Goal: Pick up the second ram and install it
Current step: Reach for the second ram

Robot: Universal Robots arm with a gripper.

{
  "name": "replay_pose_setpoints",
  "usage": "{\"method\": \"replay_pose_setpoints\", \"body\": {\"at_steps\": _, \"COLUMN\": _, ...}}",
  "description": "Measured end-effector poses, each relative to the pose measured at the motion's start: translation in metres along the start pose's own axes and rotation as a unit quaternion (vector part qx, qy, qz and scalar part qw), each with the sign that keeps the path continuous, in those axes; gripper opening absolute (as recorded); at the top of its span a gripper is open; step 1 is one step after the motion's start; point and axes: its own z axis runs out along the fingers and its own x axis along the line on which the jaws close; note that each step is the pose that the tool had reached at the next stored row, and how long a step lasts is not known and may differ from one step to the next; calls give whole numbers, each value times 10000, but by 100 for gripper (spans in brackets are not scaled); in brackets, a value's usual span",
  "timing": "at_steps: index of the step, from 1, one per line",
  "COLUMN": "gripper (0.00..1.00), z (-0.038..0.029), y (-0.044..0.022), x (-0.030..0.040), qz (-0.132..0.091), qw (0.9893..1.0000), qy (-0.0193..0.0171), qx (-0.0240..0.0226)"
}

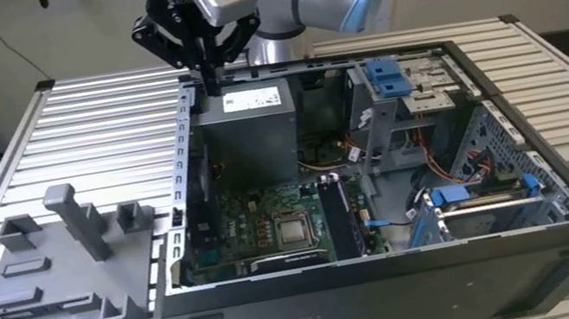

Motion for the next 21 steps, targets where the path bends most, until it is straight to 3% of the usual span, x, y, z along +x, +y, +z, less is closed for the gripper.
{"method": "replay_pose_setpoints", "body": {"at_steps": 6, "gripper": 11, "z": -1, "y": -3, "x": 53, "qz": 0, "qw": 10000, "qy": 0, "qx": 0}}
{"method": "replay_pose_setpoints", "body": {"at_steps": 21, "gripper": 11, "z": -5, "y": -18, "x": 259, "qz": 0, "qw": 10000, "qy": 0, "qx": 0}}
